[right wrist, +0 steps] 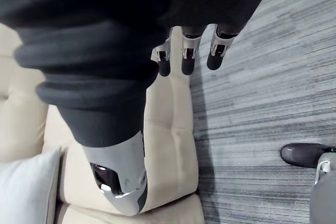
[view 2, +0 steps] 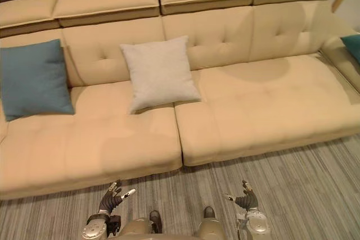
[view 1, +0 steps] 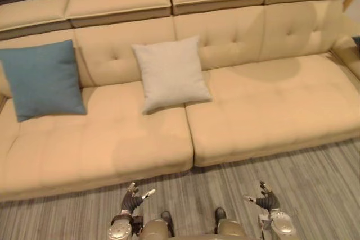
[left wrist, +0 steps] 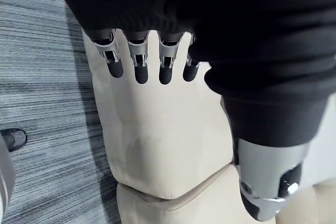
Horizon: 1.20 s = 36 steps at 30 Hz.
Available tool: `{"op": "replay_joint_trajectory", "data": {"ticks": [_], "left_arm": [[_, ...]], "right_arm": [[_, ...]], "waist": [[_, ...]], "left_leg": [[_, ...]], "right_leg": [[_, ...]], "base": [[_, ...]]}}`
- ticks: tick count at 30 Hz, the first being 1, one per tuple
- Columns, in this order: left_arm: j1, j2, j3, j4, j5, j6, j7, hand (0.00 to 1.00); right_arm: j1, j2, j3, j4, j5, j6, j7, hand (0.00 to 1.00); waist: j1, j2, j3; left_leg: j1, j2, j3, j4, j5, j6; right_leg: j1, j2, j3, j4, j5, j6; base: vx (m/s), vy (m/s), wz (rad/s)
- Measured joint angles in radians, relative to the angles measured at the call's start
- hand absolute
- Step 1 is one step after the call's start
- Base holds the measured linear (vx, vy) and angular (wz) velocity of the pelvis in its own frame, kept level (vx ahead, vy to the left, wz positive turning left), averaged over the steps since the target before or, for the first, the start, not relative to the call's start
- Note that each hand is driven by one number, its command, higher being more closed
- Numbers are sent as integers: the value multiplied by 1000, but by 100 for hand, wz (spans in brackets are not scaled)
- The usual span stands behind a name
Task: Pick up cushions and gather them together orderly.
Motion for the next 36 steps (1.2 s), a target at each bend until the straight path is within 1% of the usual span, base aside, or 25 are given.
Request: {"op": "replay_joint_trajectory", "data": {"ticks": [5,6,7,8,9,11,12,13,14,16,18,19,20,21,23,24,26,28,29,31,32,33,34,35,36], "left_arm": [[-3,4,-24,-32,1,0,-3,0],[-12,12,-26,-71,0,-1,-3,0],[-19,12,-26,-87,0,-1,-3,0],[-35,22,-30,-114,0,-1,-3,0],[-56,30,-36,-122,0,0,-2,0],[-47,38,-26,-178,-1,-1,-1,0],[-45,37,-20,-186,-2,-1,0,0],[-46,32,-26,-187,-2,-1,-1,0],[-53,31,-31,-190,-3,-1,-2,0],[-82,29,-32,-183,-3,1,-2,0],[-89,9,-33,-180,-4,1,-3,0],[-87,-1,-51,-177,-4,1,-3,0],[-87,-11,-65,-173,-4,1,-6,0],[-84,-21,-71,-170,-4,2,-5,0],[-61,-25,-74,-172,-4,2,-1,0],[-56,-23,-75,-173,-4,2,2,0],[-44,-23,-80,-188,-4,2,15,0],[-35,-26,-79,-202,-4,2,23,0],[-35,-27,-79,-202,-4,4,25,0],[-33,-27,-69,-202,-3,5,27,0],[-28,-27,-52,-208,-3,7,27,0],[-19,-30,-44,-213,-3,10,28,0],[-20,-36,-44,-215,-3,15,28,0],[-13,-41,-54,-218,-3,18,28,0],[-6,-35,-69,-220,-3,21,24,0]], "right_arm": [[-10,11,3,-62,13,-5,1,0],[-22,9,4,-78,22,-4,1,0],[-31,9,5,-78,24,-3,-1,0],[-41,10,8,-78,41,-2,-1,0],[-44,-1,8,-77,44,-2,-2,0],[-51,-4,20,-77,44,-1,-2,0],[-65,-10,32,-77,44,-1,-2,0],[-83,-23,40,-78,44,-1,-4,0],[-85,-25,40,-79,44,-2,-8,0],[-89,-24,44,-78,45,-1,-13,0],[-82,-24,47,-83,46,-1,-19,0],[-81,-20,50,-83,46,-1,-25,0],[-81,-16,52,-81,46,-1,-29,0],[-76,-18,57,-78,46,0,-36,0],[-74,-17,91,-73,46,4,-48,0],[-74,-17,95,-72,45,5,-49,0],[-84,-20,115,-67,43,8,-51,0],[-103,-20,116,-61,42,7,-56,0],[-133,-22,113,-28,41,7,-67,0],[-165,-25,115,4,41,9,-68,0],[-179,-23,119,2,40,8,-67,0],[-183,-21,114,1,40,8,-68,0],[-184,-22,108,2,40,8,-68,0],[-181,-19,104,4,39,9,-68,0],[-174,-7,104,4,37,9,-67,0]], "waist": [[-23,16,1],[-34,29,2],[-44,32,5],[-51,24,15],[-55,39,25],[-58,47,25],[-52,53,25],[-56,78,19],[-63,80,18],[-54,89,20],[-51,95,17],[-50,100,17],[-48,98,21],[-45,91,30],[-15,70,43],[-5,64,47],[17,64,55],[36,70,58],[61,80,60],[85,79,54],[94,60,39],[89,37,40],[90,33,40],[91,29,43],[84,19,49]], "left_leg": [[43,35,123,47,-18,61],[44,72,202,44,-21,67],[48,80,237,41,-24,72],[78,81,307,32,-25,73],[118,91,383,41,-26,73],[166,109,461,64,-46,69],[190,117,492,64,-50,62],[235,120,569,48,-65,38],[257,120,597,51,-78,18],[291,172,636,132,-104,-21],[267,282,599,373,-70,31],[208,351,504,564,-36,111],[139,358,385,693,-61,139],[46,305,213,775,-70,133],[-79,181,-1,789,-81,114],[-116,151,-44,762,-81,114],[-235,53,-164,581,-79,110],[-272,-7,-212,396,-56,77],[-270,-37,-216,205,-15,38],[-249,-51,-196,61,133,94],[-247,-76,-182,66,155,160],[-247,-96,-165,95,119,206],[-241,-100,-156,111,95,216],[-208,-106,-149,137,51,223],[-131,-125,-152,135,9,234]], "right_leg": [[-53,68,114,-30,107,-11],[-88,83,23,-47,157,-51],[-103,73,-64,-33,143,-85],[-128,37,-289,17,87,-151],[-122,-11,-496,58,57,-199],[-110,-49,-751,101,34,-271],[-101,-46,-810,110,10,-305],[-83,-81,-928,178,-68,-314],[-82,-88,-947,211,-88,-268],[-109,-27,-832,247,-111,-242],[-98,49,-742,222,-121,-246],[-74,95,-685,191,-127,-257],[-49,119,-641,177,-134,-271],[-13,134,-592,162,-138,-275],[66,151,-483,122,-139,-273],[87,152,-458,107,-140,-268],[144,149,-401,61,-146,-250],[179,147,-367,20,-136,-223],[216,150,-343,-28,-133,-203],[250,148,-310,-67,-146,-171],[251,120,-289,-45,-179,-135],[232,89,-288,29,-213,-91],[211,74,-287,95,-223,-74],[154,51,-287,286,-221,-32],[83,5,-295,551,-157,86]], "base": [[94,79,-144],[44,-10,-171],[48,-19,-171],[39,-18,-162],[64,-24,-168],[93,-88,-183],[167,-190,-240],[156,-161,-197],[165,-137,-197],[208,-150,-182],[354,-202,-174],[312,-123,-154],[296,-70,-165],[219,-19,-136],[310,33,-153],[349,79,-139],[344,123,-69],[323,131,-51],[391,159,-51],[473,190,-47],[549,174,-31],[571,167,-15],[592,175,-8],[581,195,-10],[580,199,-3]]}}
